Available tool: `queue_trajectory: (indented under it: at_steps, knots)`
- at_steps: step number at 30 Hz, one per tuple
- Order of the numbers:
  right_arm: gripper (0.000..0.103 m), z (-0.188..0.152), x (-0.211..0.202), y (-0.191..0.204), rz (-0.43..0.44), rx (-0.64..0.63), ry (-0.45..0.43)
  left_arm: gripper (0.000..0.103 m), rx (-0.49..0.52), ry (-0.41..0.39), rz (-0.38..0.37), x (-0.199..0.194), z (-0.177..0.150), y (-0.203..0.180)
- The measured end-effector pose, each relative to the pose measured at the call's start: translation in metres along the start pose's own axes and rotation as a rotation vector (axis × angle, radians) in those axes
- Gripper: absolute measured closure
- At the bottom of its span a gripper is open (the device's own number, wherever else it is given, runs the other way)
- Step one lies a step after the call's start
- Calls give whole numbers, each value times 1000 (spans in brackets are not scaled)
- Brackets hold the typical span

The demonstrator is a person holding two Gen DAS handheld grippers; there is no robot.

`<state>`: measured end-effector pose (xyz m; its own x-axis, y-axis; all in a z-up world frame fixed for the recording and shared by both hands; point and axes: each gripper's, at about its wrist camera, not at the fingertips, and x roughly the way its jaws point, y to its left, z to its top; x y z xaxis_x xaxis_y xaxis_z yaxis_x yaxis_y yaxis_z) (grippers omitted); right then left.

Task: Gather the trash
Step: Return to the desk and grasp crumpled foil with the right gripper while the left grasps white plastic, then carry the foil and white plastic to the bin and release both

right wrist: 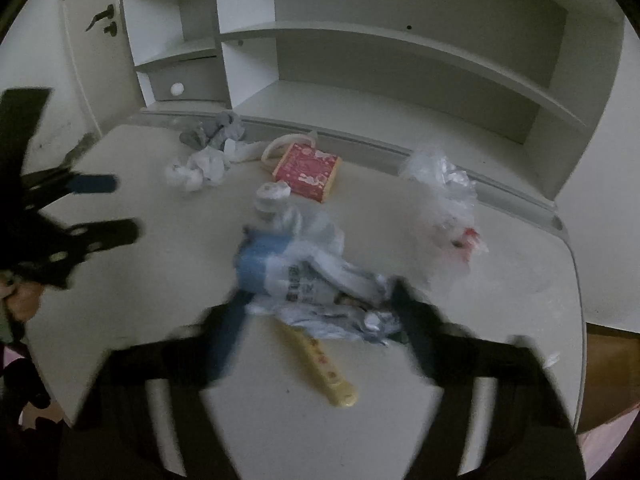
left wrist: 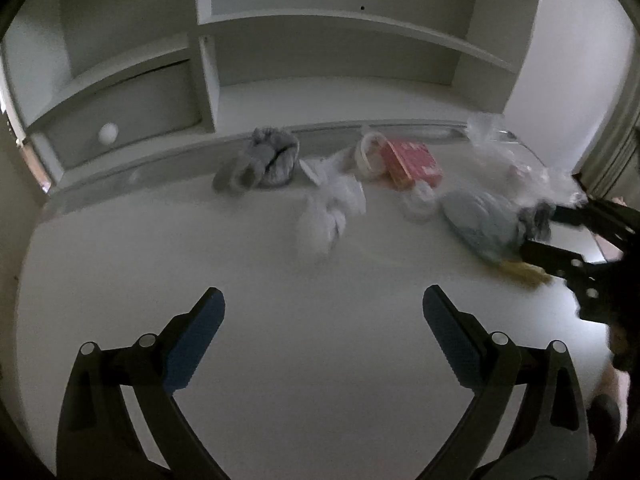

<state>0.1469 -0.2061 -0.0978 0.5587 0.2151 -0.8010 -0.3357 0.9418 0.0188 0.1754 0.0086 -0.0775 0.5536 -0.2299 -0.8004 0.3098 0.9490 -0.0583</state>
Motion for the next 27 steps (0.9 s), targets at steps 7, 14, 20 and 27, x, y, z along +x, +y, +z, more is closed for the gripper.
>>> queue_trajectory:
  at_steps: [7, 14, 20, 27]
  knots:
    - [70, 5, -43, -5, 45, 50, -91, 31, -1, -5, 47, 22, 25, -1]
    - [70, -2, -83, -16, 79, 105, -152, 77, -22, 3, 42, 14, 25, -9]
    - [70, -44, -137, -59, 42, 229, -214, 77, 28, -54, -36, -33, 18, -65]
    - [70, -144, -203, -141, -150, 451, -224, 77, 259, -95, -340, -69, -9, -236]
